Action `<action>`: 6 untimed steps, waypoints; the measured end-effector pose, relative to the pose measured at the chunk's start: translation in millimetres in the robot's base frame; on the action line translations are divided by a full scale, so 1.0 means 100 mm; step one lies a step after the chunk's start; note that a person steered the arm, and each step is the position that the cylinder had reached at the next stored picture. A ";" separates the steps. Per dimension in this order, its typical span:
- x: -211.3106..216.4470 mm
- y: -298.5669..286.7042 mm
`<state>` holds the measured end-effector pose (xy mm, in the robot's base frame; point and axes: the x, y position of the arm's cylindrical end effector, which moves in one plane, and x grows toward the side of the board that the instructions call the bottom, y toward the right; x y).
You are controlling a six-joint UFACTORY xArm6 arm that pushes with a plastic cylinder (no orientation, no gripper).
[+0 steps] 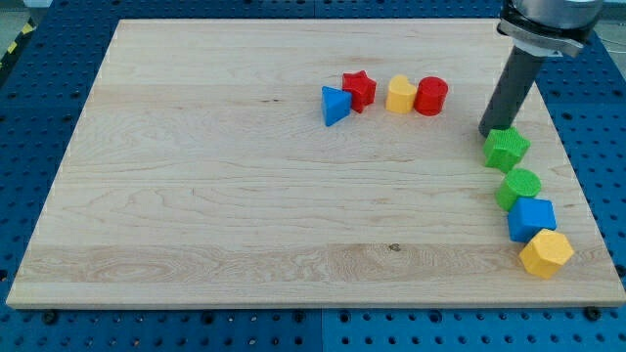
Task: Separate red circle and the yellow heart
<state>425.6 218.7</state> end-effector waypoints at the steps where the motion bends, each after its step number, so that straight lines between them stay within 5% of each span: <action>1: 0.11 0.09; 3: 0.11 0.07; 6: -0.15 -0.96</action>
<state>410.6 123.1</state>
